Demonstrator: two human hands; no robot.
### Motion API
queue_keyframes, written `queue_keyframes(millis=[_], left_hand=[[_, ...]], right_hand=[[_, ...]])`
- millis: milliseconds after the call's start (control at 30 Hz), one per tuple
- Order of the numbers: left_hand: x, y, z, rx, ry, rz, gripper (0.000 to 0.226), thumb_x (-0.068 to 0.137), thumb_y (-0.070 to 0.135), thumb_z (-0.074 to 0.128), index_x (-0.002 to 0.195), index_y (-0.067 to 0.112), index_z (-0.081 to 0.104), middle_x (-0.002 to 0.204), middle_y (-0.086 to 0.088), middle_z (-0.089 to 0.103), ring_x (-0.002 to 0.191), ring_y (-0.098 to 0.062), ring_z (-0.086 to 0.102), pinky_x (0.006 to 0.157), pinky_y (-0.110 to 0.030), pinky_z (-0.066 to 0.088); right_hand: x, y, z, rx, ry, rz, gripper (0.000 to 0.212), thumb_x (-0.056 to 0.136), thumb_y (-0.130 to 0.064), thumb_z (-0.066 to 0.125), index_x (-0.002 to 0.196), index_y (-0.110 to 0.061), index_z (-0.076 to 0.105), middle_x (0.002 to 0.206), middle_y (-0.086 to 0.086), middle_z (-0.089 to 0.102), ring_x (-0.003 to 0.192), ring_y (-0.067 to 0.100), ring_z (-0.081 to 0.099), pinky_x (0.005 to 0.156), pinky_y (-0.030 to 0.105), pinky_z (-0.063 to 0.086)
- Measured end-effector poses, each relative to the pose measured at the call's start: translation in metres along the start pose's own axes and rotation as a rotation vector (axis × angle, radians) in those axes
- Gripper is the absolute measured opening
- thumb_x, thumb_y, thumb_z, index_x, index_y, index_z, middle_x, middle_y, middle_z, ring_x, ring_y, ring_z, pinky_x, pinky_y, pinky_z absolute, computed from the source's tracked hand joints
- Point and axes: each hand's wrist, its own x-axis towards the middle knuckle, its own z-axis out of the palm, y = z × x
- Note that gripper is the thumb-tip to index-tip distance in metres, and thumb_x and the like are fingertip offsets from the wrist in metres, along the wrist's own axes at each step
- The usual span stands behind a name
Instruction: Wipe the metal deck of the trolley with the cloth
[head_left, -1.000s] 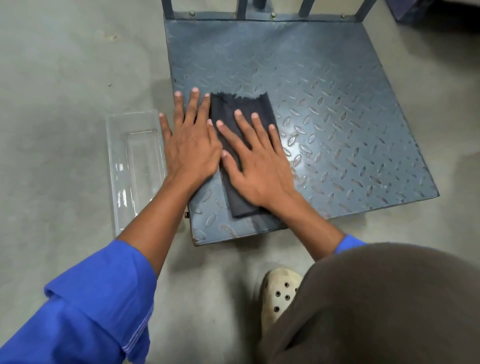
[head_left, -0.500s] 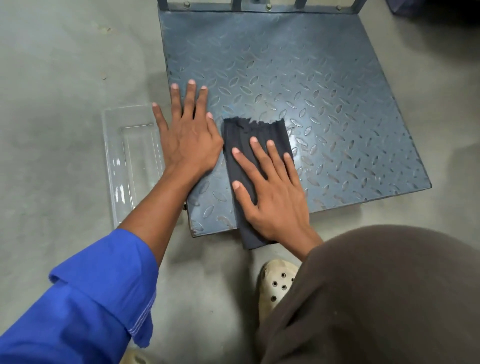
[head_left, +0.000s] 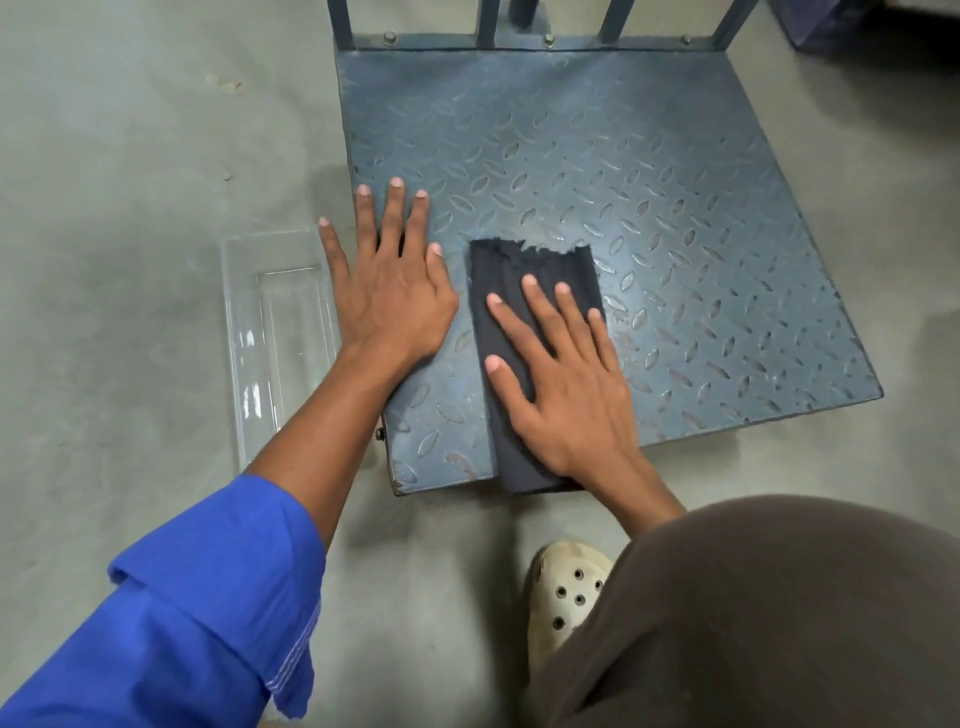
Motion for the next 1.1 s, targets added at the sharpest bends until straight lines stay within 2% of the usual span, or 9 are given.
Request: queue_keyframes(millis=[167,300,433,633,733,867,1000,1100], left_hand=[[0.012,0.000,-0.001,0.009,-0.012,-0.001,0.065,0.111,0.044,0.016,0.172,0.023,0.010,0.181,0.001,0.000,0.166,-0.028,-0.008,0.130,-0.065,-0.007],[0.026,0.001,-0.001,-0.011,-0.014,0.000,0.064,0.111,0.043,0.017,0.172,0.024,0.011,0.181,0.001,0.002,0.166,-0.027,-0.007,0.130,-0.065,-0.006],[0.042,-0.005,-0.001,-0.032,-0.018,-0.013,0.063,0.112,0.045,0.016,0.172,0.026,0.011,0.181,0.003,0.000,0.166,-0.027,-0.009,0.130,-0.065,-0.006],[0.058,-0.008,-0.001,-0.104,-0.025,-0.019,0.062,0.113,0.045,0.021,0.172,0.028,0.012,0.181,0.003,-0.001,0.166,-0.026,-0.010,0.131,-0.065,0.003],[0.067,-0.012,0.000,-0.152,-0.028,-0.042,0.060,0.114,0.045,0.022,0.171,0.033,0.014,0.180,0.005,-0.002,0.166,-0.024,-0.012,0.131,-0.065,0.005],[0.081,-0.019,0.000,-0.160,-0.030,-0.054,0.058,0.114,0.044,0.022,0.171,0.035,0.014,0.180,0.006,-0.003,0.166,-0.024,-0.012,0.132,-0.063,0.003],[0.087,-0.021,-0.002,-0.148,-0.025,-0.053,0.058,0.114,0.043,0.022,0.171,0.034,0.013,0.180,0.005,-0.003,0.166,-0.025,-0.012,0.132,-0.062,0.000],[0.091,-0.021,-0.002,-0.138,-0.024,-0.050,0.059,0.114,0.043,0.021,0.172,0.031,0.013,0.180,0.004,-0.003,0.166,-0.025,-0.011,0.132,-0.061,-0.001]], right_hand=[[0.066,0.037,-0.004,0.017,0.009,0.150,0.060,0.106,-0.065,0.025,0.163,-0.050,0.017,0.176,-0.011,0.009,0.163,0.019,0.003,0.131,0.049,0.007],[0.099,0.011,-0.001,0.045,0.009,0.097,0.057,0.107,-0.062,0.026,0.162,-0.051,0.019,0.176,-0.007,0.012,0.163,0.024,0.005,0.131,0.052,0.006],[0.063,-0.005,0.004,0.026,0.000,-0.014,0.056,0.107,-0.062,0.028,0.162,-0.053,0.019,0.175,-0.012,0.010,0.163,0.018,0.003,0.132,0.046,0.004],[0.140,0.033,-0.002,0.060,-0.008,0.154,0.056,0.105,-0.067,0.024,0.160,-0.057,0.017,0.175,-0.012,0.010,0.163,0.019,0.002,0.131,0.049,0.002],[0.161,0.005,0.006,0.031,0.036,0.098,0.058,0.105,-0.064,0.025,0.162,-0.053,0.020,0.175,-0.008,0.013,0.163,0.023,0.006,0.131,0.051,0.004],[0.162,-0.003,0.011,0.022,-0.010,-0.049,0.058,0.106,-0.063,0.022,0.162,-0.052,0.016,0.175,-0.011,0.010,0.163,0.019,0.004,0.131,0.048,0.003],[0.213,0.032,0.000,0.056,-0.042,0.115,0.059,0.104,-0.066,0.018,0.162,-0.055,0.013,0.176,-0.011,0.007,0.163,0.020,0.000,0.131,0.050,-0.001],[0.221,0.011,0.007,0.048,-0.015,0.187,0.060,0.104,-0.064,0.016,0.163,-0.053,0.013,0.176,-0.009,0.005,0.163,0.023,-0.002,0.131,0.051,-0.004]])
